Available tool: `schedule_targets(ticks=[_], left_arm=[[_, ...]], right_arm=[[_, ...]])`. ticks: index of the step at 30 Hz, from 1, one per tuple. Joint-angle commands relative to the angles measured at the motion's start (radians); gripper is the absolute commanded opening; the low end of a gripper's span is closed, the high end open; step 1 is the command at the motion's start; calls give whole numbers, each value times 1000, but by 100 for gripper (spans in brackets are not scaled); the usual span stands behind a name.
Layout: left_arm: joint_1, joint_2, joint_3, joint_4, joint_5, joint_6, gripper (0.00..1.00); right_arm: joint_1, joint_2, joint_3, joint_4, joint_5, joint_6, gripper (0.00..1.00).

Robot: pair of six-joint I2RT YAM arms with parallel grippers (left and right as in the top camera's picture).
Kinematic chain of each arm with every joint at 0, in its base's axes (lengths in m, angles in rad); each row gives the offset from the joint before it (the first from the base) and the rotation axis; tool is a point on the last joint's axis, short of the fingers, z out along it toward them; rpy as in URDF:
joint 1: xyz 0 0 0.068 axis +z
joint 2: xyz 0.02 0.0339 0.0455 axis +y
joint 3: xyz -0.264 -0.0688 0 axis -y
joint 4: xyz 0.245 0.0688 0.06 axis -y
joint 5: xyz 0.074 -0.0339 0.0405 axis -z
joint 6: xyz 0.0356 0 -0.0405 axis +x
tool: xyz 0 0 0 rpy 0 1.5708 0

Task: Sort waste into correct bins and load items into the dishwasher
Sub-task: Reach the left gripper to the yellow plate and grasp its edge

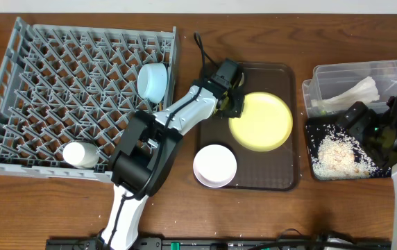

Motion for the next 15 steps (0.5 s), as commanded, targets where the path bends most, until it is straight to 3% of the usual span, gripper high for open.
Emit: schedule_targets(ticks=[1,7,15], left_arm=[[3,-28,-1,-27,4,10,7],[26,-202,3,-72,-71,10,8],[80,-522,3,-233,-465,156,7]], right_arm=[[-8,-5,3,-2,9,8,99],[-8,-5,3,-2,9,8,99],[-8,-5,3,-1,9,8,99]])
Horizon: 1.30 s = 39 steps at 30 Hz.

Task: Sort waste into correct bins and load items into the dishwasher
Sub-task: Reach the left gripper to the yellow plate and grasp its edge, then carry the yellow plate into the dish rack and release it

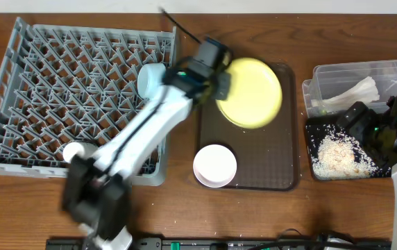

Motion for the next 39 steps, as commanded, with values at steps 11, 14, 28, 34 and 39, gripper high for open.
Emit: schedule_targets(ticks=[11,14,28,34,39], left_arm=[[32,-284,6,-481,-990,214,7],[32,-275,2,-600,-1051,151,8],[32,-272,-19,-686,-1080,80,7],[51,-262,-19,-607,-1155,89,7],[100,-243,-19,-563,-1162,101,8]], right_arm=[[-8,-5,3,0,10,8,99],[-8,-5,3,0,10,8,99],[-8,-5,3,7,10,8,99],[-8,-5,3,8,10,8,99],[-8,-5,3,7,9,8,99]])
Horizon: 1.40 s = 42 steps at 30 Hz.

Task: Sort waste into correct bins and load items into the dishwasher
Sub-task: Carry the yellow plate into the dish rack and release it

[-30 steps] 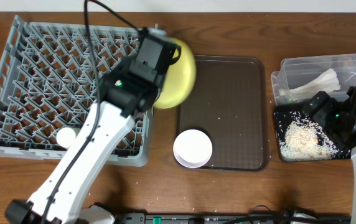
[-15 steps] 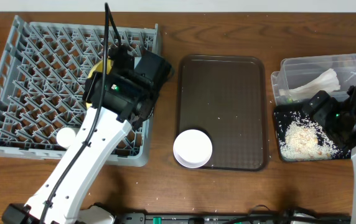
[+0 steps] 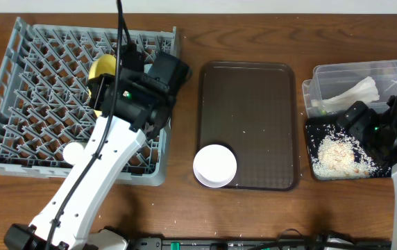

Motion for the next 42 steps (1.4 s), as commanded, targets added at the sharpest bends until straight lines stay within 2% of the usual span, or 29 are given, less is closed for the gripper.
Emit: schedule_targets(ticks=[1,5,9,13,17,20,23,25,27,29,32,34,36,39,42], left_arm=[[43,20,-3,37,-49,13,8],[99,40,-5,166,-30,108,8],[141,77,-6,338,101,311,7],[162,118,-6,464,121,485,8],[180,150,-6,504,155,528,7],[195,162,-6,491,240,524,8],[196,161,-6,491,245,482,7],[196,154,-6,492,245,417,10],[198,135,-6,477,272,313,17],[206,107,-6,443,393,245,28],[238,60,-6,394,673,127,43],[267,26,-6,355,896,58,47],[291,-3,-6,321,1070,45,50],[307,-47,-6,267,1155,45,53],[307,-96,-6,210,1169,45,54]], right_arm=[[-8,-5,3,0,9,8,99],[-8,-5,3,0,9,8,99],[-8,-5,3,0,9,8,99],[-8,-5,3,0,9,8,99],[-8,-5,3,0,9,8,99],[-8,-5,3,0,9,8,99],[-8,-5,3,0,9,8,99],[-8,-5,3,-1,9,8,99],[-8,-5,3,-1,9,8,99],[-8,-5,3,0,9,8,99],[-8,-5,3,1,9,8,99],[-8,-5,3,0,9,8,99],[-8,-5,3,1,10,8,99],[-8,-5,3,19,-20,8,99],[0,-4,3,11,-214,-27,99]])
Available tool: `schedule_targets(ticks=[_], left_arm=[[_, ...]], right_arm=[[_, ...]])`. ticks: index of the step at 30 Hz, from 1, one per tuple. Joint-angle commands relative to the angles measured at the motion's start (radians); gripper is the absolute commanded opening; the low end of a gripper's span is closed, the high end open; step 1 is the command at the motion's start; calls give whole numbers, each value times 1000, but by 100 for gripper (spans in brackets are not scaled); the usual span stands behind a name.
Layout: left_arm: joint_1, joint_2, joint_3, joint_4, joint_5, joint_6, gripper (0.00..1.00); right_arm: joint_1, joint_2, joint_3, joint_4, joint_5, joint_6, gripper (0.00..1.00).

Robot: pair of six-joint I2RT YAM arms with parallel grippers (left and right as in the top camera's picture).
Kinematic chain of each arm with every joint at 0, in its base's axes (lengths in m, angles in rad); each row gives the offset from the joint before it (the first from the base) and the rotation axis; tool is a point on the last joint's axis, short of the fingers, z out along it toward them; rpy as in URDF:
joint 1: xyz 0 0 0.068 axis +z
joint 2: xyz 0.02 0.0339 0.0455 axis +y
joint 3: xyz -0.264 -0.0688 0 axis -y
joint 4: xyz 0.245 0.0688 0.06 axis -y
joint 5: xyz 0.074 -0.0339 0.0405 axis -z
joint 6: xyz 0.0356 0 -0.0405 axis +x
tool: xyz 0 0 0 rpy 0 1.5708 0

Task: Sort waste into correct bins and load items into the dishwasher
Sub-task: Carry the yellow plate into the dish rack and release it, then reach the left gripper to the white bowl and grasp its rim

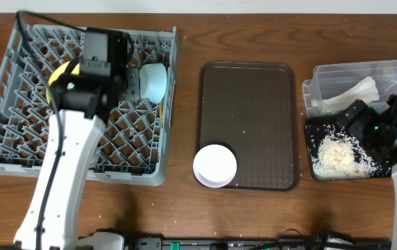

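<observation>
The grey dish rack fills the left of the table. My left gripper hangs over its back middle, shut on a yellow plate; only the plate's rim shows, on edge, at the gripper's left side. A pale blue bowl sits in the rack to the right of the gripper. On the brown tray a white bowl rests at the front left corner. My right gripper hovers over the dark bin of rice scraps; its jaws are too dark to read.
A clear plastic bin at the far right holds white crumpled waste. My left arm lies across the front half of the rack and hides what is under it. A black cable arcs over the rack's back left corner.
My left gripper has moved left with the yellow plate, from the rack's right-middle to its back middle. The pale blue bowl, hidden then, shows again. The right arm has not moved.
First my left gripper was at the yellow plate lying on the tray beside the white bowl. Then the plate was held tilted over the tray's back left. Later it was over the rack, the tray keeping only the white bowl. Now it stands on edge further left.
</observation>
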Motion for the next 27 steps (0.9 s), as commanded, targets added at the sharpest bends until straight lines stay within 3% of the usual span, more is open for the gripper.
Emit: schedule_targets(ticks=[1,4,8,15,17,22,27], left_arm=[[2,-58,3,-52,148,-39,54],[17,-105,3,-98,104,-54,54],[127,-138,3,-94,41,-171,57],[350,-80,3,-110,256,-185,59],[378,-61,3,-113,349,-184,59],[378,-56,3,-129,578,-50,59],[341,-61,3,-219,649,58,59]], right_arm=[[8,-2,3,2,-230,-63,99],[71,12,3,6,-337,-154,99],[184,38,3,-8,-232,-174,99],[357,94,3,20,-262,-220,99],[425,119,3,18,-263,-252,93],[603,220,2,16,-219,-275,88],[684,309,3,50,-128,-216,83]])
